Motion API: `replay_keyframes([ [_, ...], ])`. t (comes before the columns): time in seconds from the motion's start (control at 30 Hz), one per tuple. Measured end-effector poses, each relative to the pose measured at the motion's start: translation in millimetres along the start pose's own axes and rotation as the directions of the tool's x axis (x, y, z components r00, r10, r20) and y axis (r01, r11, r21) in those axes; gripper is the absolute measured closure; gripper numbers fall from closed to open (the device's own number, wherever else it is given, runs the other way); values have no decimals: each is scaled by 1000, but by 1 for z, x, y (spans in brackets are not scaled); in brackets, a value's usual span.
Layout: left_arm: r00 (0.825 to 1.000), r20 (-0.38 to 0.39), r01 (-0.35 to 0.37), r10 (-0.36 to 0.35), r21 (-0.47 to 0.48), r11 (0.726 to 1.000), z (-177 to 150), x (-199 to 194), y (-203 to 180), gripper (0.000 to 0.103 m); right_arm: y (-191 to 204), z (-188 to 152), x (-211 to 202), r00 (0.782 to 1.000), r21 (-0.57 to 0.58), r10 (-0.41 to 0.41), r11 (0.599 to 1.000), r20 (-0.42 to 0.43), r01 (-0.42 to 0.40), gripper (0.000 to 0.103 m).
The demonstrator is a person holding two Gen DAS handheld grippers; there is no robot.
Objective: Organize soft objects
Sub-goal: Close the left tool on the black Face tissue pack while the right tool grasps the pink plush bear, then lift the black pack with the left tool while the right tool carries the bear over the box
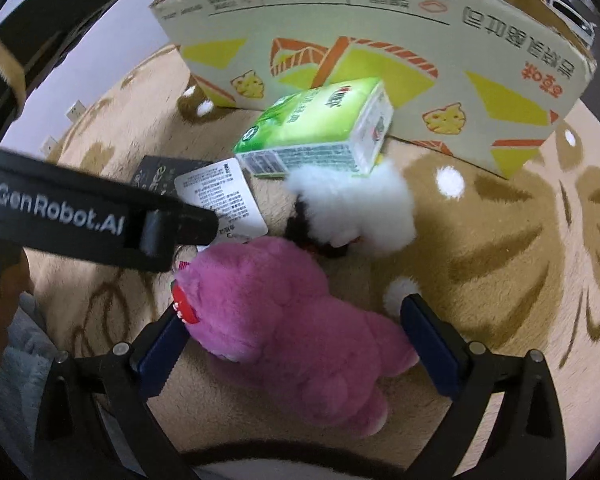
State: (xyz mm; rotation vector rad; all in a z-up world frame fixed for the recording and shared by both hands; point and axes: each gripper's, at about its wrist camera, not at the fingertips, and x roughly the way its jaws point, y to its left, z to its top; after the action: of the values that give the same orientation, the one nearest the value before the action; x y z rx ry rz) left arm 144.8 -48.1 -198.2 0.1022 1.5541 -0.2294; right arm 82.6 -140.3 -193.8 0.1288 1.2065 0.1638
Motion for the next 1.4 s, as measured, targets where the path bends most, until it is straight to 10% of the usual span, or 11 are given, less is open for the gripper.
replay_keyframes([
  [0.33,1000,0,-7,7,-7,1000,-4,-2,4,8,-14,0,-16,999,40,-6,999,36,4,28],
  [0.6,999,10,-38,38,10,999,4,1,9,9,-28,-1,-21,999,98,-1,995,49,-4,29],
  [0.77,999,25,-49,49,27,998,3,1,5,39,-29,-1,-23,999,114,10,993,51,-16,29],
  [0.97,996,59,-65,63,42,997,-1,-6,6,39,-38,-6,-37,997,135,18,990,73,-28,30],
  [1.4,947,318,-70,56,33,997,-40,-84,3,39,-49,-9,-98,962,152,26,986,273,-70,30],
])
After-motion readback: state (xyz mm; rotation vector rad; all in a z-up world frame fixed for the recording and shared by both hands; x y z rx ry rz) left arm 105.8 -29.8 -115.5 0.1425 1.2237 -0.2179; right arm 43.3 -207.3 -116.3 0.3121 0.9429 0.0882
